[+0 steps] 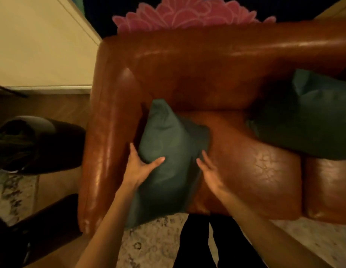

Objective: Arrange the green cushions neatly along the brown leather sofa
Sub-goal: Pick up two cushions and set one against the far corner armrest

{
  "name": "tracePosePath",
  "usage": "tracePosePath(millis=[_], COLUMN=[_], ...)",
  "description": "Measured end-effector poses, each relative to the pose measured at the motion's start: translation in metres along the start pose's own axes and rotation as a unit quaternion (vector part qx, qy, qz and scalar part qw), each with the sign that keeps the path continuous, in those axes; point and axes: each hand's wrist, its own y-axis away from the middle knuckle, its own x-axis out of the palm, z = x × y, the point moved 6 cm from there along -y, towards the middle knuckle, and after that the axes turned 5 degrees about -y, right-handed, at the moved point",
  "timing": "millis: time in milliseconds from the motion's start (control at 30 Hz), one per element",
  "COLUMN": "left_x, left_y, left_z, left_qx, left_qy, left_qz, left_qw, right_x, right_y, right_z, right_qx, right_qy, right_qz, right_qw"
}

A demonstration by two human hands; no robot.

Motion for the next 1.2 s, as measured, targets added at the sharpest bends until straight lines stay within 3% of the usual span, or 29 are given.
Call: tracePosePath(millis=[100, 200, 300, 433, 567, 867, 1067, 1200], left_x=[0.019, 0.003, -0.012, -0.002, 0.003, -0.007, -0.014, -0.013], left_y=[-0.012, 0.005, 0.009, 0.002, -0.043, -0.058, -0.063, -0.059], left_z=[-0.014, 0.000, 0.011, -0.060, -0.072, -0.047, -0.038, -0.035], left_qx=[0.010, 0.001, 0.005, 0.209, 0.159, 0.213, 0.208, 0.206], left_qy=[-0.036, -0.047, -0.064, -0.218, -0.224, -0.250, -0.269, -0.271], left_qz=[-0.054, -0.188, -0.224, -0.292, -0.296, -0.329, -0.330, -0.308], left_qw=[0.998, 0.981, 0.972, 0.907, 0.915, 0.885, 0.880, 0.888], right_x=[0.023, 0.046, 0.058, 0.073, 0.105, 0.130, 0.144, 0.143], right_y=[-0.010, -0.013, -0.019, -0.034, -0.043, -0.053, -0.060, -0.057], right_z=[-0.017, -0.003, 0.002, 0.003, 0.000, -0.010, -0.015, -0.013], right_qx=[-0.045, -0.125, -0.169, -0.211, -0.209, -0.230, -0.222, -0.213], right_qy=[0.090, 0.197, 0.242, 0.143, 0.058, 0.040, 0.049, 0.039], right_qz=[0.044, 0.022, 0.006, -0.019, -0.057, -0.132, -0.134, -0.095], right_qw=[0.994, 0.972, 0.955, 0.967, 0.975, 0.963, 0.965, 0.972])
